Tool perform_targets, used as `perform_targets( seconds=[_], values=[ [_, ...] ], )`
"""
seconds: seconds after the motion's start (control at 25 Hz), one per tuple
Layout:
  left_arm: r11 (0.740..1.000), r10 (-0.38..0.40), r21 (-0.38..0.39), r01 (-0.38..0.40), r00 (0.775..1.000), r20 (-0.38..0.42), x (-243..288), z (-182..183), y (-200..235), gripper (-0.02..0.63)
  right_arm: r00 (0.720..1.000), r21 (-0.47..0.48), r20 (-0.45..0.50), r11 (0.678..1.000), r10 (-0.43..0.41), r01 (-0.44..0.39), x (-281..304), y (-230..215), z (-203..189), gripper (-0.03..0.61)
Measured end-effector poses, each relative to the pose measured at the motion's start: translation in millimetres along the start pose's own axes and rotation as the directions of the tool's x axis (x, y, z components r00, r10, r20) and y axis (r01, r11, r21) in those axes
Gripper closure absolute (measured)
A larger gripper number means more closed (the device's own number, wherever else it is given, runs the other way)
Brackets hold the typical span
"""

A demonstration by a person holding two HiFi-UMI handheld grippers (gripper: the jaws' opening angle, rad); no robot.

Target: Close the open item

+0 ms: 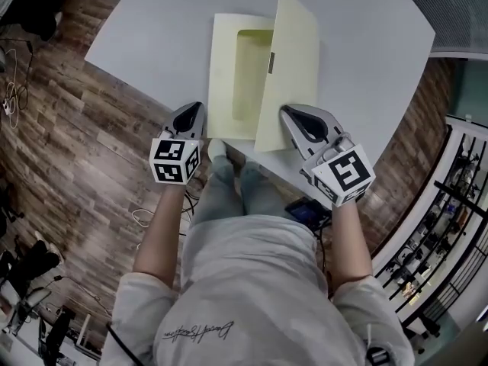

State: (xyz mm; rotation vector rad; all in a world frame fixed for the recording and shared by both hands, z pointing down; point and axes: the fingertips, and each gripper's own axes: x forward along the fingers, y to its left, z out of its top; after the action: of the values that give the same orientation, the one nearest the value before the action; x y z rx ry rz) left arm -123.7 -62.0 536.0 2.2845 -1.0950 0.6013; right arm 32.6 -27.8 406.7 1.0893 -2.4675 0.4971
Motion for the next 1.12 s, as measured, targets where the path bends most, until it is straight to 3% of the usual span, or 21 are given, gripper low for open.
perform_targets(
  seconds=[0.56,1.12],
  values=[
    [0.999,-0.043,-0.001,0.043,0.999,0.016,10,0,-15,0.604,0.984,-0.047,-0.173,0.998,-0.047,0.039,37,15,-20,0.566],
    [0.996,-0.085,-0.011,0.085,0.996,0.024,23,-1,-40,0.604,0.937,-0.056,-0.345,0.998,-0.056,0.040,53,17,-62,0.566]
  ],
)
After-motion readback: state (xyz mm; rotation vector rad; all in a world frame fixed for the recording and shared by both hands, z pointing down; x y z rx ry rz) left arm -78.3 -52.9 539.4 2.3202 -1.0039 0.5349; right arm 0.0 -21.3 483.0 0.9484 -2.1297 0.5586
